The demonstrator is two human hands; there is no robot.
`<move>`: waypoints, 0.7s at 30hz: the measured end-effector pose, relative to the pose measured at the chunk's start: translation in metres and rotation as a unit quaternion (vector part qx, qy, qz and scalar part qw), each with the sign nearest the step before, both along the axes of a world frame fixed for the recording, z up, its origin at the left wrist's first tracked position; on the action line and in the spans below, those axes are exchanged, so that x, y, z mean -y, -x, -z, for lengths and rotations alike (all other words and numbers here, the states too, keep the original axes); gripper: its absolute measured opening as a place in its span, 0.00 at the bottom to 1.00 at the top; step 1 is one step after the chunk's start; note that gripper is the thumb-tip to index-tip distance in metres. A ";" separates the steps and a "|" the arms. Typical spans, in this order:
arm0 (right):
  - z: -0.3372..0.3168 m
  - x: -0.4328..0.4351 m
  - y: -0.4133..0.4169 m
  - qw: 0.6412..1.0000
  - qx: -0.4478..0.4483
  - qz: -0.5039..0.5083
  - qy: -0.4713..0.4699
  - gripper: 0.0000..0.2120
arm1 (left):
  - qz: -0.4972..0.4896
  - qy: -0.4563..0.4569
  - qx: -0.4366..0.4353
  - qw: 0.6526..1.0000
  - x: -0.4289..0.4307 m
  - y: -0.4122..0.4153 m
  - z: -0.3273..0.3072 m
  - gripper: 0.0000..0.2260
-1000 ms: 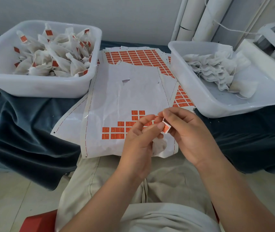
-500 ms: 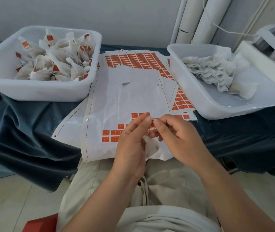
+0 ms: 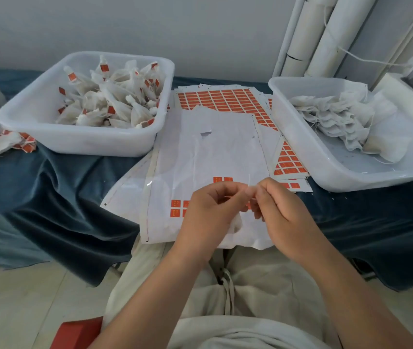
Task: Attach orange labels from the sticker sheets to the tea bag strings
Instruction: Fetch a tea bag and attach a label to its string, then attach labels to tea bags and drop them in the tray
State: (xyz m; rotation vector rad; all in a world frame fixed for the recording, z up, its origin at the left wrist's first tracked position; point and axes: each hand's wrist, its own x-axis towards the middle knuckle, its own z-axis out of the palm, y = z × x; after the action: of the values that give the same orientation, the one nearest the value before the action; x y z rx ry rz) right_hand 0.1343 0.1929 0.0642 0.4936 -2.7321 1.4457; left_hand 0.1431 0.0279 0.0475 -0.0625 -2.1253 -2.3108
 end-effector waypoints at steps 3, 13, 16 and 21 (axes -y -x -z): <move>0.000 0.001 -0.002 0.999 -0.024 -0.011 -0.026 0.15 | -0.045 0.030 -0.025 0.998 0.002 0.000 -0.003 0.06; 0.002 0.003 -0.001 0.994 -0.043 -0.038 -0.097 0.15 | -0.273 0.161 -0.104 0.943 0.127 0.076 -0.099 0.03; 0.005 0.010 -0.003 0.986 -0.044 -0.073 -0.140 0.21 | -0.312 0.185 -0.135 0.922 0.177 0.130 -0.149 0.02; 0.008 0.008 -0.002 0.980 -0.040 -0.095 -0.171 0.27 | -0.332 0.209 -0.103 0.914 0.233 0.190 -0.192 0.10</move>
State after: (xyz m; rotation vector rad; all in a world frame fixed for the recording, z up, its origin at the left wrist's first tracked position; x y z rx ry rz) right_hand 0.1362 0.1852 0.0561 0.8243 -2.9432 0.9544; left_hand -0.0469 -0.2049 0.2394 0.3453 -2.0577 -1.3967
